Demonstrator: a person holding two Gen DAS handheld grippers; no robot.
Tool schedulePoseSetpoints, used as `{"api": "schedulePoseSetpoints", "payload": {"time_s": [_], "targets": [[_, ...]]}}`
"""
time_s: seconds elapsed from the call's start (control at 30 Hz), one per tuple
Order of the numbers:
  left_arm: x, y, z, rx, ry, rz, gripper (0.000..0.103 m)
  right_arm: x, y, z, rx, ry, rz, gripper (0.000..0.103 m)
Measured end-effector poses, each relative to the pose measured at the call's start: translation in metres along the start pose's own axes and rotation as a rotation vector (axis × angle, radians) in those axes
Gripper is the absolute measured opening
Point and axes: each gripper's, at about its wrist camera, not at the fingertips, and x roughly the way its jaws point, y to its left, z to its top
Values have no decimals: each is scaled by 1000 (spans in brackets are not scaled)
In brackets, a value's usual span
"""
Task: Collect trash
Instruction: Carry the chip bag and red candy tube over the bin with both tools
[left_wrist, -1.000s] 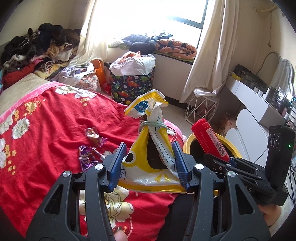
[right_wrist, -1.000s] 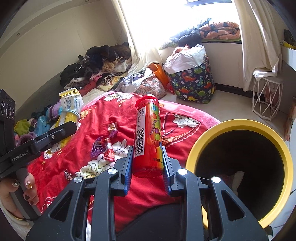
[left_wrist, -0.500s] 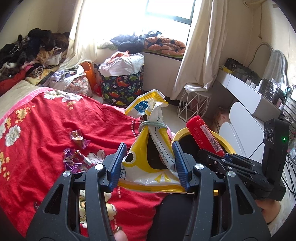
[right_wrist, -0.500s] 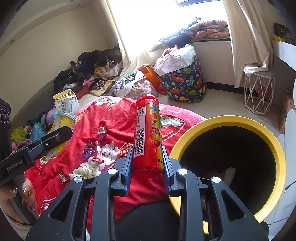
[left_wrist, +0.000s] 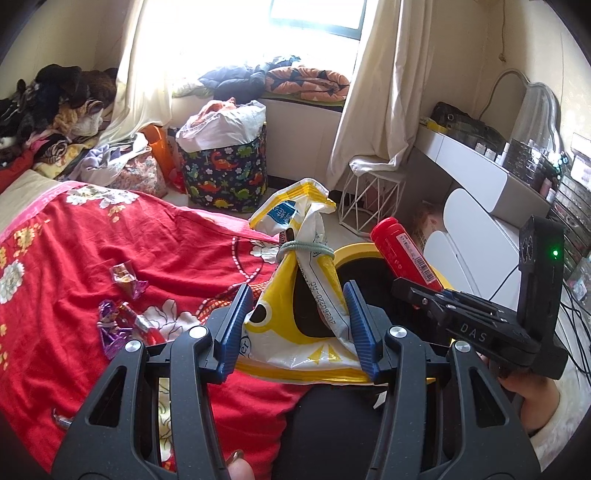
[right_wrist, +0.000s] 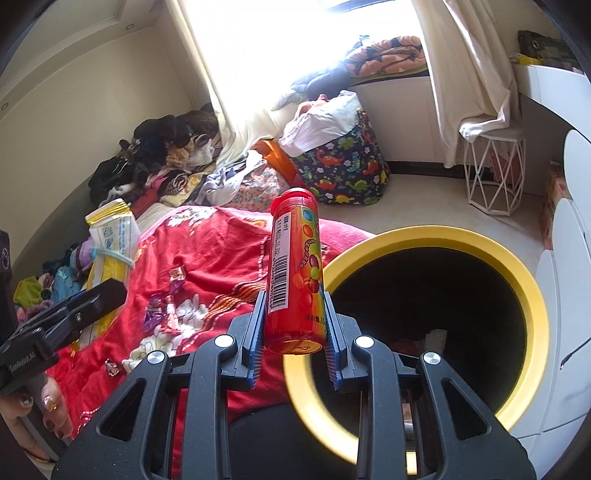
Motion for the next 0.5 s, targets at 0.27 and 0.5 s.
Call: {"api": "schedulePoseSetpoints", "payload": {"time_s": [0.27,0.5], "targets": [[14,-15,-3,26,24,-23,43,-4,-22,-1,49,-17,-36,26],[31,-31,-3,54,47,-53,43,-8,-43,-2,84,-21,-81,26]]}}
